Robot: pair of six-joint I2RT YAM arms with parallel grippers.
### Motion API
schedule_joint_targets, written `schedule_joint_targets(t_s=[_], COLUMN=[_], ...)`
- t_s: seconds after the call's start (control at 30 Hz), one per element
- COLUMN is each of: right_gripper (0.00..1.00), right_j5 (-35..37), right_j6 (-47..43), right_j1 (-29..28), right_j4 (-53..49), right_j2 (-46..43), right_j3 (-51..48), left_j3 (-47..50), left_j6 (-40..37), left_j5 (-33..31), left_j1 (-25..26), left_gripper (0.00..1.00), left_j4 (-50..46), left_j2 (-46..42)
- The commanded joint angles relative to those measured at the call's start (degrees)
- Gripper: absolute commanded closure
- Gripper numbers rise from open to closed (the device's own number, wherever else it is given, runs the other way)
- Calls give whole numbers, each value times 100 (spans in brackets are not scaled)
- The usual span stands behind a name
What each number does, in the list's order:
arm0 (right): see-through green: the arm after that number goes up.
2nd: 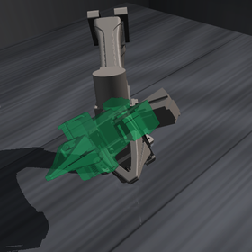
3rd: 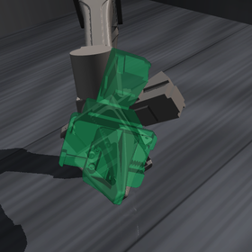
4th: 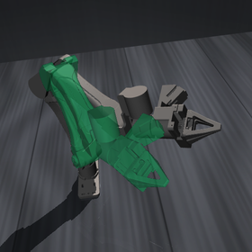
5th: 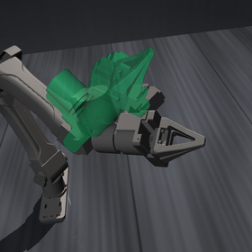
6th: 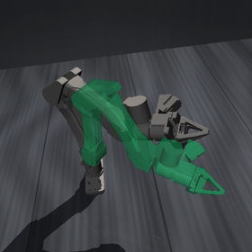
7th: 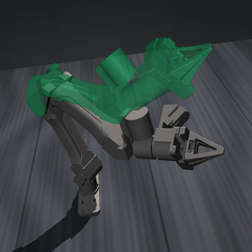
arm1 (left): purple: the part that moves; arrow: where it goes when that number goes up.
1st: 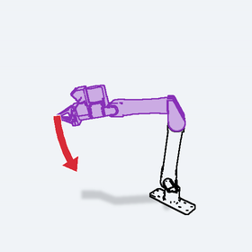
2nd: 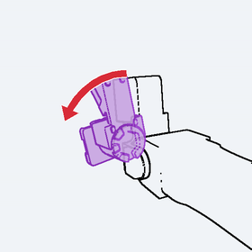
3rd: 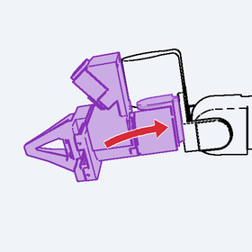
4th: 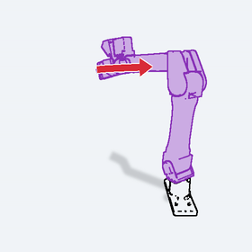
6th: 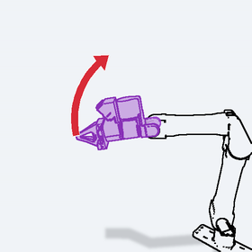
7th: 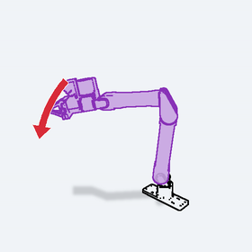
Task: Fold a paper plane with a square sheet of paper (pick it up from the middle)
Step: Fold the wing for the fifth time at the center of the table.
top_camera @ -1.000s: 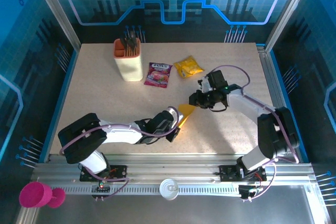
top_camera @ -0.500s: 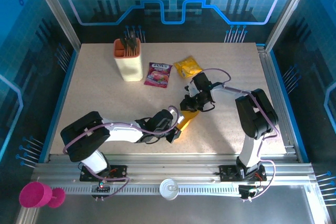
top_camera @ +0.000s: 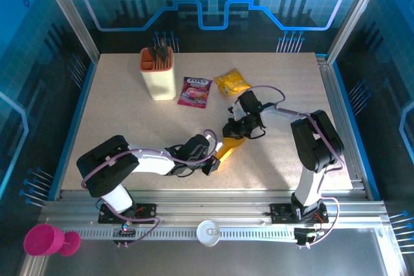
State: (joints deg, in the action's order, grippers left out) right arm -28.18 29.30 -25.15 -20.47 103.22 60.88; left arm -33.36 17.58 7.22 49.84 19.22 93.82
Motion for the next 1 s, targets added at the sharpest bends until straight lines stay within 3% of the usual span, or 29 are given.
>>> schedule_joint_targets(t_s=[0.0,0.33,0.7,0.97], right_gripper=[86,84,89,92], right_j5=[-170,14,83,236], right_j6=[-27,276,-523,-581], right_j1=[71,-1,-49,-69], right_j4=[-36,849,-331,-303], right_j2=[-745,-1865,-52,786], right_j3=[-115,-1441,326,560], left_j3=[185,317,169,-10], left_j6=[164,445,360,283], left_j5=[251,657,789,834], left_j1=[-101,-285,-284,-295], left_gripper=[100,100,100,100], left_j4=[305,635,425,194], left_j2=[38,-82,-28,-37])
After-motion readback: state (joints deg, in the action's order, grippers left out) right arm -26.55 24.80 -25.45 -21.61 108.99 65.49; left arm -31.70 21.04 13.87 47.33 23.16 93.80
